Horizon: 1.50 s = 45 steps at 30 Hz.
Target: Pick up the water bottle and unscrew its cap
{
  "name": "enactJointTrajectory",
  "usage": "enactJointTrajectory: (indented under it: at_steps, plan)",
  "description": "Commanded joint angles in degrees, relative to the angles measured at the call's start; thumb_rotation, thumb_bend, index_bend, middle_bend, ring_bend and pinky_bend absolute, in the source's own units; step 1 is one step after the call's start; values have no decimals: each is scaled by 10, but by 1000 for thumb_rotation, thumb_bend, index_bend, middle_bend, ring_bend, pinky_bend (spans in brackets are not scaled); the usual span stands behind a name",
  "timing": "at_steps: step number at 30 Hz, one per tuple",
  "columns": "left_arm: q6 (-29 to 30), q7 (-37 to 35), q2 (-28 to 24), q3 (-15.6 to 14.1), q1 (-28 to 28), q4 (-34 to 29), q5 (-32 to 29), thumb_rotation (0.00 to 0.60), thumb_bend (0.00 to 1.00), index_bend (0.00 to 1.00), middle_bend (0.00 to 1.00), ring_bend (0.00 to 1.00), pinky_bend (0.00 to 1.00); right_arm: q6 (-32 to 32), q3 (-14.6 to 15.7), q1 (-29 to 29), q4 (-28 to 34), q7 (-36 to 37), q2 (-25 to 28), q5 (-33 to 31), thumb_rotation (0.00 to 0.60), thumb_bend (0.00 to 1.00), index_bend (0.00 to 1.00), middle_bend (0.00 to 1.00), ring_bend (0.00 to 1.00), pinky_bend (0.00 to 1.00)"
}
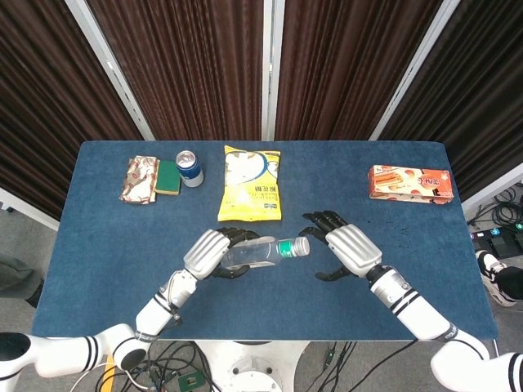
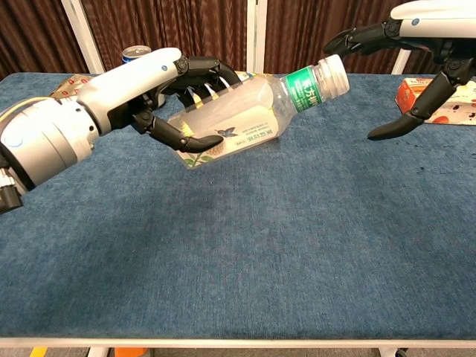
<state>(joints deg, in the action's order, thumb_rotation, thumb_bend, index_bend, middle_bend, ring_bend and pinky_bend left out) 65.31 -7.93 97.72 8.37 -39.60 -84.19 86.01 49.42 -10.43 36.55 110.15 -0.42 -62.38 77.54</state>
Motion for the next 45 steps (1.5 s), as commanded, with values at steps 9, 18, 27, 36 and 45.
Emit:
enactJointTrajectory:
  at_steps: [9,18,27,36,45]
  plan:
    - [1,-1,-2,-1,-1,2,-2,600,321,381,408,358,427,15,10,-2,11,7,11,13,600,45,241,49,0,0]
    - [-2,2,0,-3,-1,3,-4,600,321,381,408,358,427,28,16,-3,23,9,18,32,600,46,241,48,0,0]
    - [1,4,-1,-5,-2,-1,0,600,321,380,408,358,427,41,19,-5,20,12,18,37,600,46,241,49,0,0]
    - [3,5,-4,-3,-3,-4,2,600,321,381,408,358,426,34,26,-2,11,6,15,20,600,47,240,49,0,0]
    - [1,7,-3,-4,-4,-3,-2,600,321,381,408,357,426,42,28,-3,20,10,20,34,600,48,240,49,0,0]
